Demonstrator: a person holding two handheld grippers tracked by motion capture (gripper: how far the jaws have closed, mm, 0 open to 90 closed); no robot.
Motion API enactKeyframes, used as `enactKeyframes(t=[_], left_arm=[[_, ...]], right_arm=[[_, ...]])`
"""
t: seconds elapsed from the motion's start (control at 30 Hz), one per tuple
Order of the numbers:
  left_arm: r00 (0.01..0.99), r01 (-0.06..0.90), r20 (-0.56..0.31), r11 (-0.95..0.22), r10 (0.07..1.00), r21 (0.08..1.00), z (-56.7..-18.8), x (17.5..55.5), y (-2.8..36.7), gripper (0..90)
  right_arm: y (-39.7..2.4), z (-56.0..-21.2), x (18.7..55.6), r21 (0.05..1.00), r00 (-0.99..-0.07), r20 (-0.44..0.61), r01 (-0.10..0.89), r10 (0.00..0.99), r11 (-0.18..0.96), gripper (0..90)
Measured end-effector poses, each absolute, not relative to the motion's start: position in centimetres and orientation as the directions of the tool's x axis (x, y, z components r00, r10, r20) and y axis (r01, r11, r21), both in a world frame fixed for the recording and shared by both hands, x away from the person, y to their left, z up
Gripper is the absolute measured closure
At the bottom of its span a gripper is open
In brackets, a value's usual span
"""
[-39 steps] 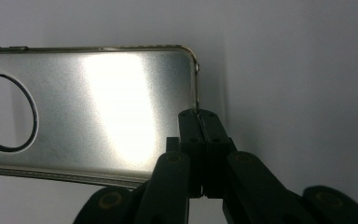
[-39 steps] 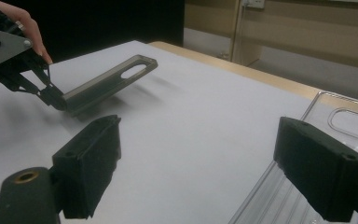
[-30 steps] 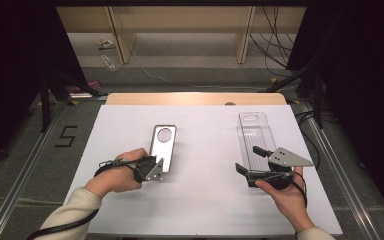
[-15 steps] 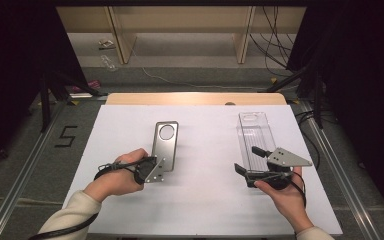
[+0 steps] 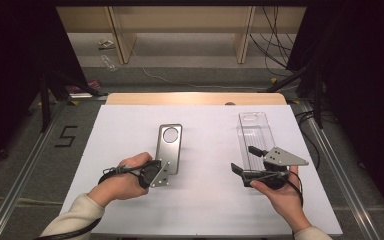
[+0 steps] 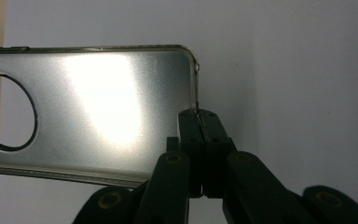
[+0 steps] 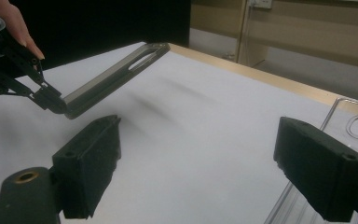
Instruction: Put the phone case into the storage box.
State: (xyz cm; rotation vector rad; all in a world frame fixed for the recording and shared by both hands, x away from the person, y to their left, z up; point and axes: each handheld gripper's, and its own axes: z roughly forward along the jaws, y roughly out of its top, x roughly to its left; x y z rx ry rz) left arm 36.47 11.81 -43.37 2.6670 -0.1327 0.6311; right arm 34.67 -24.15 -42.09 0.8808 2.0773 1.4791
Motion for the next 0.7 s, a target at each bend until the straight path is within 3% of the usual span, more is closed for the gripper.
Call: enactKeyframes(t=[0.7], left_arm=[[0.89, -0.206, 0.455, -0.905, -0.016, 0.372, -42.9, 35.8, 10.9, 88.8]], right_arm=[[-22.9, -41.4, 35.2, 0.953, -0.701, 0.028, 0.233, 0.713, 0.192, 15.9]])
